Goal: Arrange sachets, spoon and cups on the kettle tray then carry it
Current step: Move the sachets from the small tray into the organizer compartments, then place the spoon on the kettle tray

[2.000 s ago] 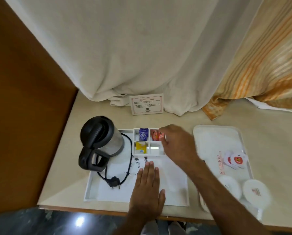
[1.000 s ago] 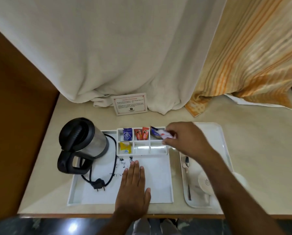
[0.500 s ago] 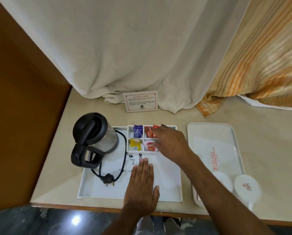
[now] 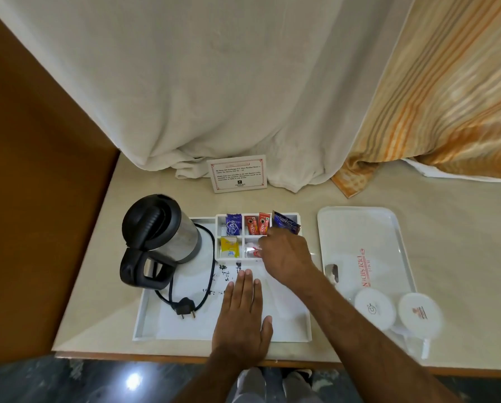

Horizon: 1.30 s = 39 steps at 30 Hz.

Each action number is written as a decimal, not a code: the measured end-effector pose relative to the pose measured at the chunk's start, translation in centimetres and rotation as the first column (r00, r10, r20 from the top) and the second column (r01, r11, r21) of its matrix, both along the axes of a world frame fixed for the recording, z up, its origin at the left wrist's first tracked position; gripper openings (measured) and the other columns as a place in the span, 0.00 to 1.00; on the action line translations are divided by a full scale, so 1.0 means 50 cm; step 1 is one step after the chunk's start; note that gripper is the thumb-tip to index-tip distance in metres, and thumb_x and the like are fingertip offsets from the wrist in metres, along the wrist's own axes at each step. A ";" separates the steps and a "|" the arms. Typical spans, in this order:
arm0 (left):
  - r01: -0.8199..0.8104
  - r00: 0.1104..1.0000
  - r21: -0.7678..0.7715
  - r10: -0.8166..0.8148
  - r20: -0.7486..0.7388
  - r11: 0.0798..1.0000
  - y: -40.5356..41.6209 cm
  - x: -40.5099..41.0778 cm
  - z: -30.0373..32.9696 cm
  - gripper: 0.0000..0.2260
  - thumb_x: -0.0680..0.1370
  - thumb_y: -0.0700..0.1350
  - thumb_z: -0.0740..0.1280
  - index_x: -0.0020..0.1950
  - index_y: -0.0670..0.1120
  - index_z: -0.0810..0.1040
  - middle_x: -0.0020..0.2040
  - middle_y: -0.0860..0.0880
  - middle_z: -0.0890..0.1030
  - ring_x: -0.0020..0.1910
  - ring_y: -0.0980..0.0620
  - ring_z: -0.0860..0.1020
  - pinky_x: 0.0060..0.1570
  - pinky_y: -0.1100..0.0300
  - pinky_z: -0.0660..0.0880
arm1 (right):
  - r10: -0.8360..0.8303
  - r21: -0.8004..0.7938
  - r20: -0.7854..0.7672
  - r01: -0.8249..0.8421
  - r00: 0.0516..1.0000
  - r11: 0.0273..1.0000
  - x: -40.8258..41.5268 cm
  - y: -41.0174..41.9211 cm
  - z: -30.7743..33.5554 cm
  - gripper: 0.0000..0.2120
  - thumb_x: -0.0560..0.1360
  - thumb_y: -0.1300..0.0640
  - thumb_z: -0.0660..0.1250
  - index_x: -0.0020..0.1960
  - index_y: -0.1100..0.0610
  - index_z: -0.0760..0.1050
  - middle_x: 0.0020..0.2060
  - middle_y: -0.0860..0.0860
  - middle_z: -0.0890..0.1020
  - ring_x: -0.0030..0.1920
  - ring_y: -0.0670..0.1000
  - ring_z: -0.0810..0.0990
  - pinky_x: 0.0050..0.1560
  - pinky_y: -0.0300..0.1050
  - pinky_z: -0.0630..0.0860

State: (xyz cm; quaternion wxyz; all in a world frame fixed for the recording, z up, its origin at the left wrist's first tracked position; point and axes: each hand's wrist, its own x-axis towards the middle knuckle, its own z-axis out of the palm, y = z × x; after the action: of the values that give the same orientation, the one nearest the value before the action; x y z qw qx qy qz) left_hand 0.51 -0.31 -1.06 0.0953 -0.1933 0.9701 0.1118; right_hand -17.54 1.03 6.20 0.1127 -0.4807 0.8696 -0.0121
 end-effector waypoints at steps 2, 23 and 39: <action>0.006 1.000 -0.005 -0.006 0.001 1.000 0.000 0.001 -0.003 0.35 0.79 0.58 0.54 0.79 0.39 0.52 0.80 0.37 0.49 0.78 0.39 0.45 0.72 0.43 0.46 | 0.025 0.069 -0.045 -0.022 0.999 0.997 -0.002 -0.008 0.005 0.08 0.74 0.57 0.68 0.52 0.57 0.81 0.47 0.55 0.83 0.46 0.56 0.82 0.43 0.50 0.79; 0.006 1.000 0.020 -0.006 0.025 1.000 0.000 0.005 -0.003 0.35 0.79 0.59 0.49 0.79 0.41 0.44 0.80 0.38 0.43 0.78 0.41 0.39 0.76 0.41 0.46 | -0.572 0.268 0.173 0.520 0.802 0.811 -0.081 0.201 0.010 0.09 0.72 0.60 0.63 0.51 0.55 0.77 0.49 0.52 0.82 0.50 0.55 0.81 0.49 0.45 0.76; 0.005 1.000 0.033 -0.004 -0.014 0.999 0.002 0.003 0.005 0.34 0.79 0.58 0.52 0.78 0.39 0.50 0.79 0.36 0.50 0.78 0.38 0.46 0.74 0.39 0.52 | -0.419 -0.076 0.196 0.439 0.887 0.895 0.055 0.121 -0.055 0.10 0.69 0.54 0.74 0.50 0.50 0.79 0.45 0.49 0.84 0.45 0.51 0.80 0.50 0.45 0.78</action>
State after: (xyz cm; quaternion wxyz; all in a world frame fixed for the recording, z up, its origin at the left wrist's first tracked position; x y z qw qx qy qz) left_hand 0.65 -0.23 -0.83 0.0918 -0.1888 0.9692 0.1288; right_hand -14.80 7.08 3.42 0.1543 -0.2792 0.9388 -0.1303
